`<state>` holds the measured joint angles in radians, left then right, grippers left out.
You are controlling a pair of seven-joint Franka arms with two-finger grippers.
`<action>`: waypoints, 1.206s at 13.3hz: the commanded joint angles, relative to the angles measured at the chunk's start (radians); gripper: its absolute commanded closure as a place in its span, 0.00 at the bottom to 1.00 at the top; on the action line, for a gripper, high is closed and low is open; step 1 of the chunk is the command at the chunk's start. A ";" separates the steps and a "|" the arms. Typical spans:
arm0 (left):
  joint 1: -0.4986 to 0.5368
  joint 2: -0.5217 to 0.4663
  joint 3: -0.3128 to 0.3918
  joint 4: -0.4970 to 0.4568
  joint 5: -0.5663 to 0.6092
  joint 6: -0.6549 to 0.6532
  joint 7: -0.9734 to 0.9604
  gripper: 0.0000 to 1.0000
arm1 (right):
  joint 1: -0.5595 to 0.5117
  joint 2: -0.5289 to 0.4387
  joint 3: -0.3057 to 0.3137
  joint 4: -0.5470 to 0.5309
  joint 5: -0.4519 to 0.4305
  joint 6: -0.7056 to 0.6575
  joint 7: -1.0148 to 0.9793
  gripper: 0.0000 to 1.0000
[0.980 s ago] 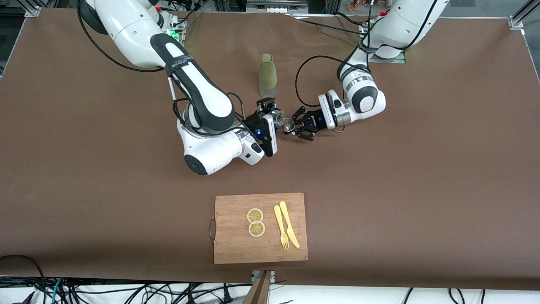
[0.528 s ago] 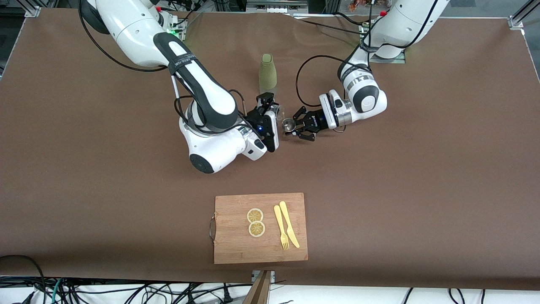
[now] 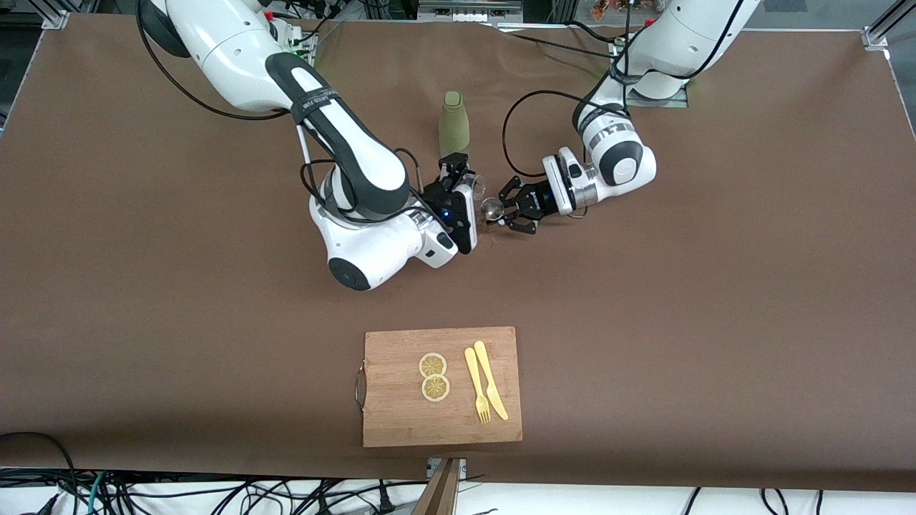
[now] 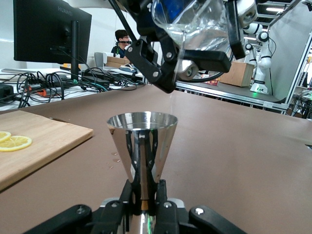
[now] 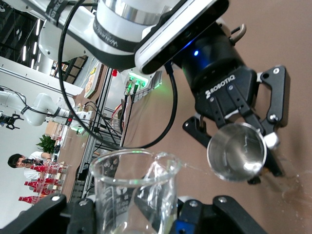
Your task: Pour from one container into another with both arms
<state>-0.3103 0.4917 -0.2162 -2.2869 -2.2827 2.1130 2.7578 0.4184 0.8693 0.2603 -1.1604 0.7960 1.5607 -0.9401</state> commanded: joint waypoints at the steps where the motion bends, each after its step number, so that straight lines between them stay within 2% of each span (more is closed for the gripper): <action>1: -0.012 -0.035 -0.021 -0.051 -0.101 -0.015 0.173 1.00 | 0.025 0.005 0.002 0.015 -0.017 0.019 0.041 1.00; 2: -0.012 -0.036 -0.043 -0.062 -0.133 -0.013 0.192 1.00 | 0.022 0.010 0.002 0.013 -0.018 0.022 0.040 1.00; 8: -0.004 -0.041 -0.043 -0.101 -0.139 -0.042 0.270 1.00 | 0.025 0.010 0.002 0.015 -0.018 0.027 0.041 1.00; 16: 0.000 -0.048 -0.045 -0.105 -0.141 -0.045 0.270 1.00 | 0.027 0.010 0.002 0.013 -0.020 0.033 0.041 1.00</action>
<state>-0.3232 0.4644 -0.2505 -2.3523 -2.3619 2.0978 2.7937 0.4380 0.8751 0.2601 -1.1613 0.7926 1.5907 -0.9166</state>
